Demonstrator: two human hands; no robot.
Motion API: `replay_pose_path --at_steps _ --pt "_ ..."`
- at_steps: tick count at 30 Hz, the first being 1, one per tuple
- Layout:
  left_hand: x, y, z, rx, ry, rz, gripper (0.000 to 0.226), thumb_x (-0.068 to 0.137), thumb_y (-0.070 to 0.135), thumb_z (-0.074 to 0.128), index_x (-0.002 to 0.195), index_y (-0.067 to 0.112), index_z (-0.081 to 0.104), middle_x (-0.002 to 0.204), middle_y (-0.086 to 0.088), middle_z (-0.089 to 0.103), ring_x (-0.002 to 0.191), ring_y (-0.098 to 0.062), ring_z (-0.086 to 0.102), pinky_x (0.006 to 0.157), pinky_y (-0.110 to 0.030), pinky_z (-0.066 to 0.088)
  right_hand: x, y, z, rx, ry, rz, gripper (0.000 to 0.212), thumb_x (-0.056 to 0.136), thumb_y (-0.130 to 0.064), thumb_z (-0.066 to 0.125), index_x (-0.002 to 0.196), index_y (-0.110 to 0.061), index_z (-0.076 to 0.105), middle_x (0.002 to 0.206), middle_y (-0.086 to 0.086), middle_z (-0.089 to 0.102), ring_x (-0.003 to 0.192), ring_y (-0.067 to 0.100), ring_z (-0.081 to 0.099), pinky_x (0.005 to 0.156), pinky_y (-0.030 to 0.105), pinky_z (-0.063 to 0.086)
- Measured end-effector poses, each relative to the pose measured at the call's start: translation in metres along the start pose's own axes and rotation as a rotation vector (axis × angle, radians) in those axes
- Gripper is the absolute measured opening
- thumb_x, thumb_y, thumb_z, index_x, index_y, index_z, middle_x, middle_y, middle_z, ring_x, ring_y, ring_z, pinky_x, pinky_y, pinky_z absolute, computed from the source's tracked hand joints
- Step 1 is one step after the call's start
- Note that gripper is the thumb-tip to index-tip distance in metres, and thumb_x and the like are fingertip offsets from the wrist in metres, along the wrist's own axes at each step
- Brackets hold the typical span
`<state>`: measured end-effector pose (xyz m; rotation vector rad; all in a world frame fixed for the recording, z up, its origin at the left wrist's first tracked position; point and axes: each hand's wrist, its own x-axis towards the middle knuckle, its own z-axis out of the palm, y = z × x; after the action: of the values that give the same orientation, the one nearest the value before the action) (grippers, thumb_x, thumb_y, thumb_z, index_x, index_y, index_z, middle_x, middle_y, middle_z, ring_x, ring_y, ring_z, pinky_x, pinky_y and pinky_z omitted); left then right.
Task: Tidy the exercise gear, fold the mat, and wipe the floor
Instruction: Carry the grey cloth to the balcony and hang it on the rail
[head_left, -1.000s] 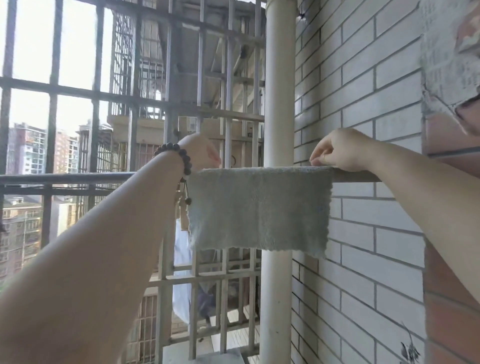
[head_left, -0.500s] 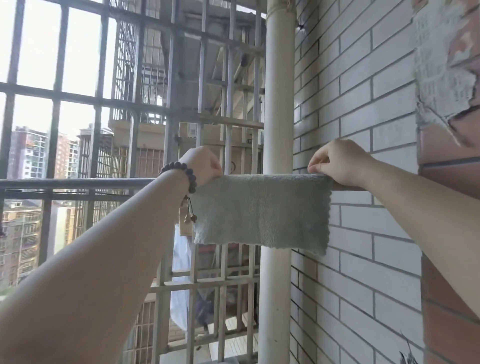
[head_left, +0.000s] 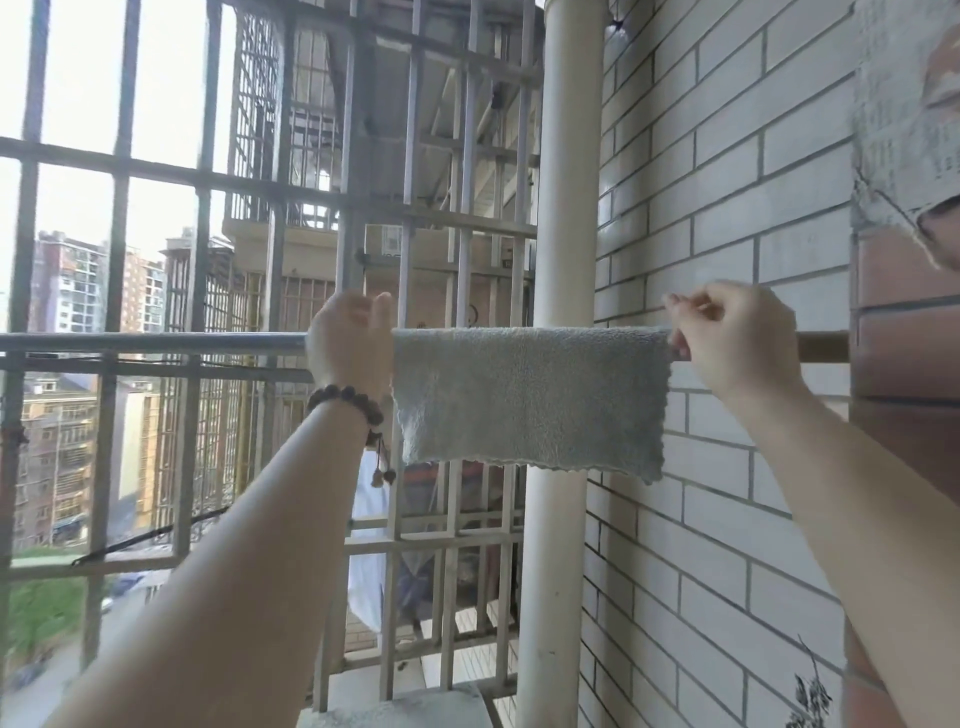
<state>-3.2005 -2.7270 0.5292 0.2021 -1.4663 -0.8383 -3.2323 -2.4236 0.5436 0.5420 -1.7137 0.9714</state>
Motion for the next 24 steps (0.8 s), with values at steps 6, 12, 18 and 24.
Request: replay_pose_path --at_steps 6,12,18,24 --pt "-0.045 -0.077 -0.008 -0.517 -0.350 -0.711 0.034 0.096 0.043 0.051 0.105 0.012 0.062 0.121 -0.009 0.063 0.111 -0.024 0.057 0.095 -0.043 0.043 -0.070 0.031 0.027 0.350 -0.156 0.486 0.026 0.092 -0.040 0.056 0.090 -0.014 0.062 0.095 0.002 0.066 0.083 0.018 0.059 0.076 0.030 0.041" --pt "-0.055 -0.078 -0.007 -0.784 -0.706 -0.735 0.032 0.088 0.040 0.063 0.106 0.014 0.065 0.102 -0.005 0.069 0.103 -0.025 0.064 0.098 -0.047 0.047 -0.077 0.037 0.035 0.809 -0.446 0.585 0.014 0.094 -0.021 0.056 0.099 -0.013 0.066 0.089 -0.006 0.073 0.074 0.006 0.069 0.056 0.012 0.049" --pt "-0.061 -0.077 -0.004 -0.656 -0.576 -0.696 0.013 0.088 0.011 0.067 0.094 -0.001 0.068 0.099 -0.012 0.072 0.095 -0.023 0.068 0.092 -0.038 0.053 -0.078 0.055 0.042 0.572 -0.308 0.538 0.018 0.090 -0.021 0.063 0.077 -0.010 0.068 0.074 0.007 0.068 0.067 0.022 0.058 0.064 0.030 0.042" --pt "-0.064 -0.081 -0.005 -0.580 -0.479 -0.642 0.029 0.083 0.010 0.073 0.099 -0.013 0.066 0.100 -0.018 0.072 0.095 -0.028 0.068 0.093 -0.039 0.054 -0.080 0.068 0.046 0.465 -0.283 0.520 0.019 0.085 -0.022 0.069 0.071 -0.010 0.067 0.074 0.016 0.067 0.073 0.031 0.061 0.074 0.046 0.049"
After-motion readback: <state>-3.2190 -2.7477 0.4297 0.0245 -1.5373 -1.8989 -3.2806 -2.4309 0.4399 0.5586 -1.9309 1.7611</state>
